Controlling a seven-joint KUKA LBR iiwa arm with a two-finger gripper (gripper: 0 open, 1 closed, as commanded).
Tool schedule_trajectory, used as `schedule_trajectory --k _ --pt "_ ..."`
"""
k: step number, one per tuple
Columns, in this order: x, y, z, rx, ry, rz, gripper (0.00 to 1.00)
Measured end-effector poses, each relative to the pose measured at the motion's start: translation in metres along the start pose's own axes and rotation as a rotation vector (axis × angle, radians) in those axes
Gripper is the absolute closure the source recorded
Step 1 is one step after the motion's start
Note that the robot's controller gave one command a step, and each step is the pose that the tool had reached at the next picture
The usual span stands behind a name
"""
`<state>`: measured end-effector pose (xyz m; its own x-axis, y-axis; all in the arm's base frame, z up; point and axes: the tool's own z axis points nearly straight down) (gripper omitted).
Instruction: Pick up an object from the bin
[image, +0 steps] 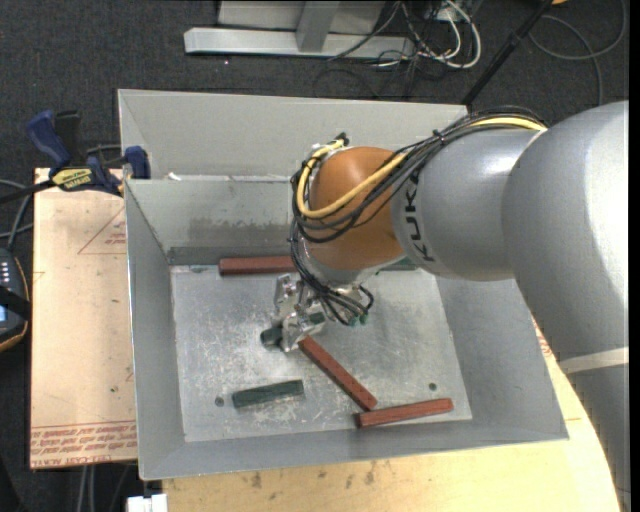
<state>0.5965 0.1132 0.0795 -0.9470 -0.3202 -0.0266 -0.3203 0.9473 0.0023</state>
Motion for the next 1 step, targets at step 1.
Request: schedule_trajectory --k 1 --pt "0.0027 0.0001 -0.2006 0.003 0.018 -0.013 1.00"
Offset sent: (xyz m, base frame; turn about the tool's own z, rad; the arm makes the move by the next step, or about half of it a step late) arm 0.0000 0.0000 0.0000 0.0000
